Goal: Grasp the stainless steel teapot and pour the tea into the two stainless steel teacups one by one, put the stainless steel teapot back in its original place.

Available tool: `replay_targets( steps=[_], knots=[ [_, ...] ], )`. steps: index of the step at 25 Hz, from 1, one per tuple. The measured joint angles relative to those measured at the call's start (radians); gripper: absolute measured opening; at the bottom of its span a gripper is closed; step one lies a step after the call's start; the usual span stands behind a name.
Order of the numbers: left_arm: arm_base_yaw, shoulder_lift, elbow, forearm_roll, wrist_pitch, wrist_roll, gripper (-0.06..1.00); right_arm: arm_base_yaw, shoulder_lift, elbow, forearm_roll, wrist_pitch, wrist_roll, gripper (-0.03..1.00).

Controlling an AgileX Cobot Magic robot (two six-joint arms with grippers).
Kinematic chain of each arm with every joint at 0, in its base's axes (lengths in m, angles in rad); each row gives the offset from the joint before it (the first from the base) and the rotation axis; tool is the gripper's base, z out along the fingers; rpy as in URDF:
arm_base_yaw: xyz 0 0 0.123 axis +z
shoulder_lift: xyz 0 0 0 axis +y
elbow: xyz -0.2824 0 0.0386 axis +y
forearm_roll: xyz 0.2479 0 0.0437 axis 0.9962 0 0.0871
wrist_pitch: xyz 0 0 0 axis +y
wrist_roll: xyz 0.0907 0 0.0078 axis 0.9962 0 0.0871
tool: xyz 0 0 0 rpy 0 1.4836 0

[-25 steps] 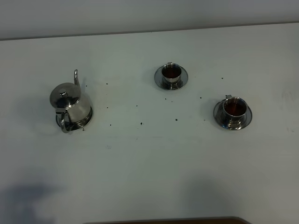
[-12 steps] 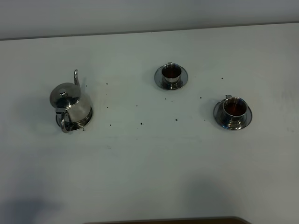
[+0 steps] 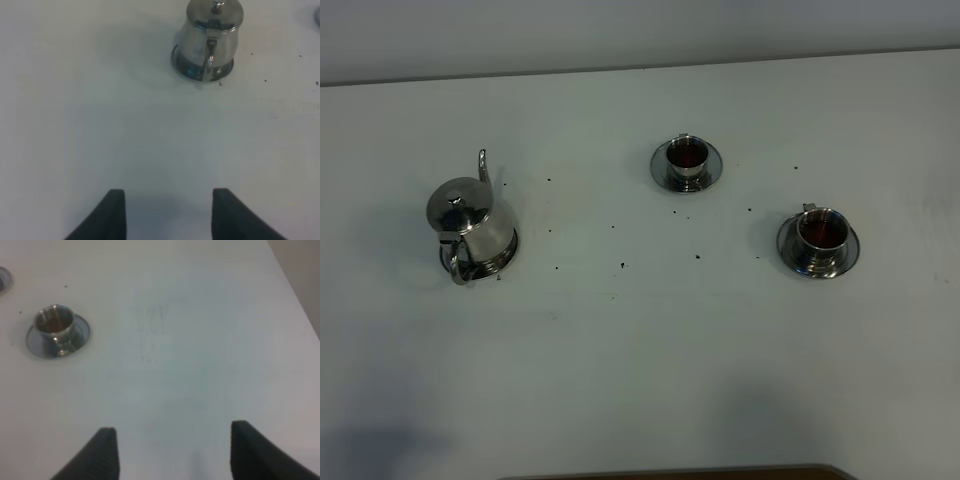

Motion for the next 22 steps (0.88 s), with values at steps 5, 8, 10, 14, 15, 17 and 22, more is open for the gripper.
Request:
replay_targets(
  steps=[5,8,10,14,15,17,22],
  knots=[
    [0.000,0.000,0.000,0.000,0.000,0.000,0.46,0.000,0.000,0.000,0.000,0.000,0.000,0.49],
    [0.000,0.000,0.000,0.000,0.000,0.000,0.46,0.000,0.000,0.000,0.000,0.000,0.000,0.49],
    [0.000,0.000,0.000,0.000,0.000,0.000,0.46,0.000,0.000,0.000,0.000,0.000,-0.001,0.49],
    [0.000,0.000,0.000,0.000,0.000,0.000,0.46,0.000,0.000,0.000,0.000,0.000,-0.001,0.49],
    [0.000,0.000,0.000,0.000,0.000,0.000,0.46,0.000,0.000,0.000,0.000,0.000,-0.001,0.49],
    [0.000,0.000,0.000,0.000,0.000,0.000,0.46,0.000,0.000,0.000,0.000,0.000,-0.001,0.49],
    [0.000,0.000,0.000,0.000,0.000,0.000,0.46,0.000,0.000,0.000,0.000,0.000,-0.001,0.49]
  ],
)
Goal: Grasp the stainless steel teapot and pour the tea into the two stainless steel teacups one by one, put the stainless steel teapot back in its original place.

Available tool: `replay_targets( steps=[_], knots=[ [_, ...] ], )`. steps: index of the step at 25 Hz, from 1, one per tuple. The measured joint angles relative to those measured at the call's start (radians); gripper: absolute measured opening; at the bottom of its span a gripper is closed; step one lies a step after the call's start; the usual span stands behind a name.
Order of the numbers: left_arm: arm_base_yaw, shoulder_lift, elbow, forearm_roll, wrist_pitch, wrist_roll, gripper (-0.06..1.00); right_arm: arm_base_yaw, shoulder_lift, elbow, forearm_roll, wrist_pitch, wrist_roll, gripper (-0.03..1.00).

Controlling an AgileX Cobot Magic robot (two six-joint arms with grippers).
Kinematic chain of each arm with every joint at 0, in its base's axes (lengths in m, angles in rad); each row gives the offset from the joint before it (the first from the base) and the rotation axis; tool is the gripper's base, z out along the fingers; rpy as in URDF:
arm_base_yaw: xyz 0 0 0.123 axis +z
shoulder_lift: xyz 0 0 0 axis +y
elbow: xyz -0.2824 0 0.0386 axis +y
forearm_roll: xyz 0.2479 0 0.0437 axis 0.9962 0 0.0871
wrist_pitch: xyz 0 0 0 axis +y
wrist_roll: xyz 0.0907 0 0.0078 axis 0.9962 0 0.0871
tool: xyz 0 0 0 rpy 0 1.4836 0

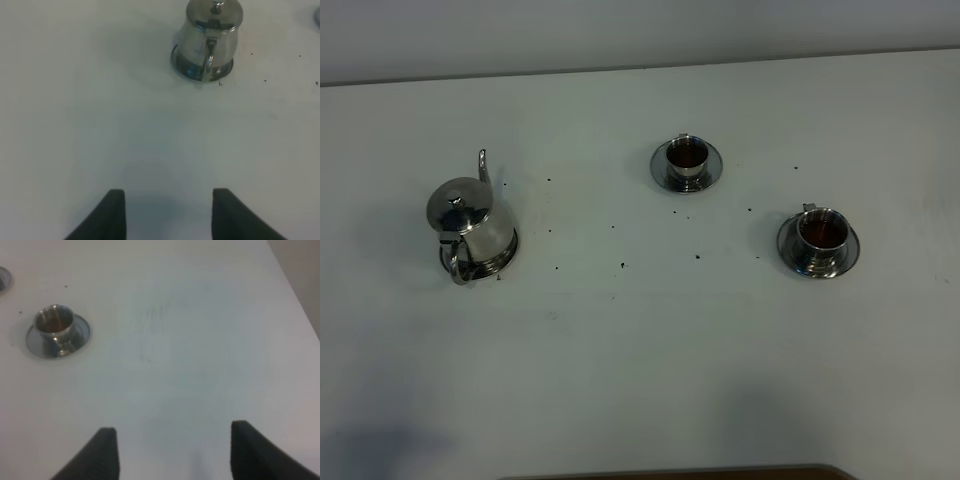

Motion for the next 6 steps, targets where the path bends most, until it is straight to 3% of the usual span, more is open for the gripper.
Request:
replay_targets(
  steps=[6],
  knots=[
    [0.000,0.000,0.000,0.000,0.000,0.000,0.46,0.000,0.000,0.000,0.000,0.000,0.001,0.49]
  ],
)
